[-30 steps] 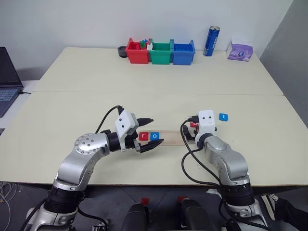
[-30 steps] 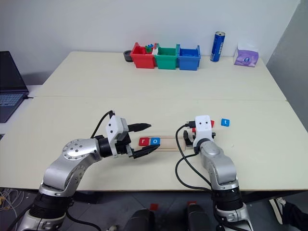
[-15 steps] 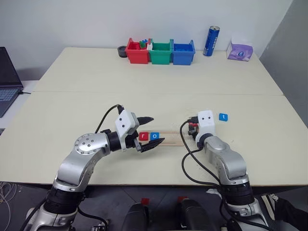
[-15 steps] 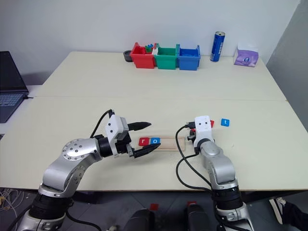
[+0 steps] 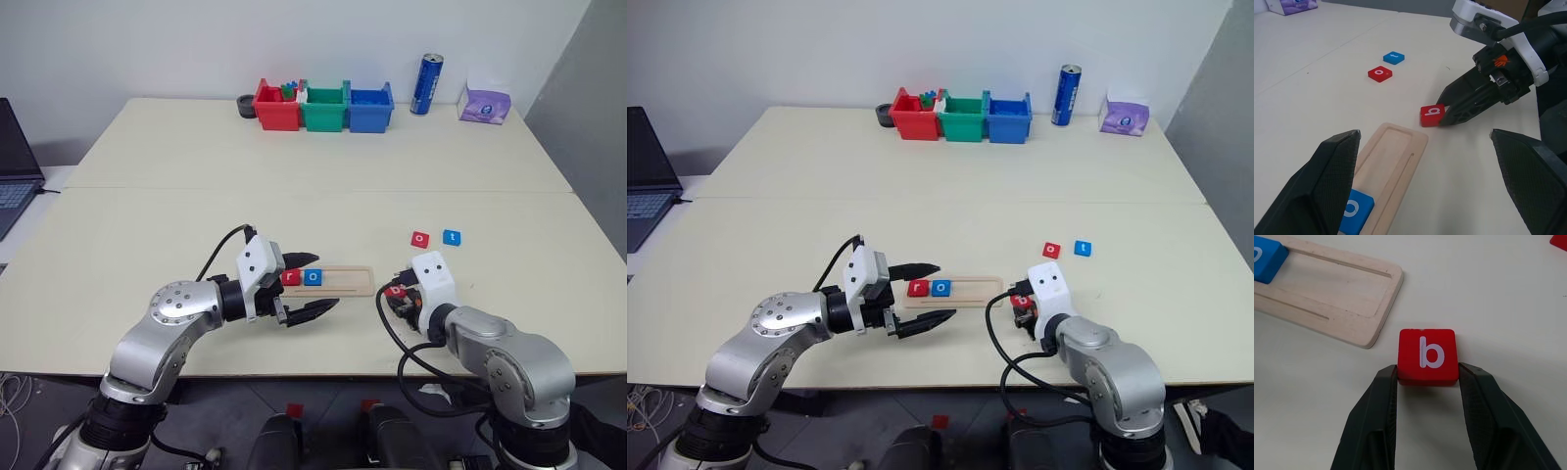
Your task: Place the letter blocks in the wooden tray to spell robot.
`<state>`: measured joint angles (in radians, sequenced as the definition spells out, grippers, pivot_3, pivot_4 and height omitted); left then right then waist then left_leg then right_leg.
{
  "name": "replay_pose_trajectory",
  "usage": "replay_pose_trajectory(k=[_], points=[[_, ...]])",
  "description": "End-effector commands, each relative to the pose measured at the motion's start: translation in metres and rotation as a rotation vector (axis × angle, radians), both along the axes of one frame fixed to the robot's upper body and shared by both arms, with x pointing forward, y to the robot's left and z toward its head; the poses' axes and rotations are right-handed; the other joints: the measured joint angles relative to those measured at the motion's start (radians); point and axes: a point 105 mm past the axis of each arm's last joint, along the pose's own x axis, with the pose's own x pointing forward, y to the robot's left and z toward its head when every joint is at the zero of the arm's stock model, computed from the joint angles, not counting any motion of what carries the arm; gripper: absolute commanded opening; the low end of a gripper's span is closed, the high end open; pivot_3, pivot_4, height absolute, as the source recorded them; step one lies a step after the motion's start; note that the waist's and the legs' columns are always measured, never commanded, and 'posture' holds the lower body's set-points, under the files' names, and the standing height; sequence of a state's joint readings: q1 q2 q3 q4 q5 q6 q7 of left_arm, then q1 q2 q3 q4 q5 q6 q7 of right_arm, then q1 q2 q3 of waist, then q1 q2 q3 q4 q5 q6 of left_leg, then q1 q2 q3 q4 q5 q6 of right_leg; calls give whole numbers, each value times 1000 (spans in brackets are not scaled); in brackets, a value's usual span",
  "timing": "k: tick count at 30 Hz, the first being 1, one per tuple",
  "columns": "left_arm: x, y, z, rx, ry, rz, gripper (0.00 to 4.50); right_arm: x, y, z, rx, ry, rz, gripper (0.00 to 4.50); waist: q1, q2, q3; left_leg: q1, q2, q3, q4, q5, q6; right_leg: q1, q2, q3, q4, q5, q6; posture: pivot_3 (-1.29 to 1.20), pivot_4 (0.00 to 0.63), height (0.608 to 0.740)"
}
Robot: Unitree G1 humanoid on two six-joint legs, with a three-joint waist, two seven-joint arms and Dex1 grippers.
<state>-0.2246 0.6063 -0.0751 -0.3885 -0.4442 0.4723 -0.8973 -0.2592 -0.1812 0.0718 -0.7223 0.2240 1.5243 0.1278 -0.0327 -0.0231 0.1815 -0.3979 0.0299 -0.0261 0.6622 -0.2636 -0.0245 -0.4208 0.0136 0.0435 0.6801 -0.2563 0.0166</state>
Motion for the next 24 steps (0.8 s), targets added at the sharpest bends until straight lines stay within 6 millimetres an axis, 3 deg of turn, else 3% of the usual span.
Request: replay_pose_trajectory(k=[1,2,10,11,17,21,24], points=[[-2,-1,8,-5,-34,-14,4500,-4,4,2,3,7,26,1460,0,0,0,0,0,0,0,0,0,0,0,0,0,0,0,0,150,740],[-2,-1,7,-5,-33,-15,4500,-4,4,2,5,10,27,1460,0,0,0,0,0,0,0,0,0,0,0,0,0,0,0,0,150,740],[0,-2,7,-11,-33,-13,4500,-2,-9,8,30,-13,-31,4297,0,0,0,0,0,0,0,0,0,0,0,0,0,0,0,0,150,740],[1,-2,7,-12,-33,-10,4500,-2,-11,12,40,-22,-37,4483,0,0,0,0,0,0,0,0,0,0,0,0,0,0,0,0,150,740],[2,0,5,-12,-33,0,4500,1,-19,46,67,-144,17,4483,0,0,0,0,0,0,0,0,0,0,0,0,0,0,0,0,150,740],[4,1,5,-17,-36,2,4500,8,-15,82,38,-356,320,4483,0,0,1,0,-1,1,0,0,0,0,-1,0,-1,0,0,0,150,740],[4,0,3,-14,-36,-2,4500,1,-14,69,9,-370,599,4483,0,0,1,0,-1,1,-1,0,0,1,-1,-1,-3,0,0,0,150,740]])
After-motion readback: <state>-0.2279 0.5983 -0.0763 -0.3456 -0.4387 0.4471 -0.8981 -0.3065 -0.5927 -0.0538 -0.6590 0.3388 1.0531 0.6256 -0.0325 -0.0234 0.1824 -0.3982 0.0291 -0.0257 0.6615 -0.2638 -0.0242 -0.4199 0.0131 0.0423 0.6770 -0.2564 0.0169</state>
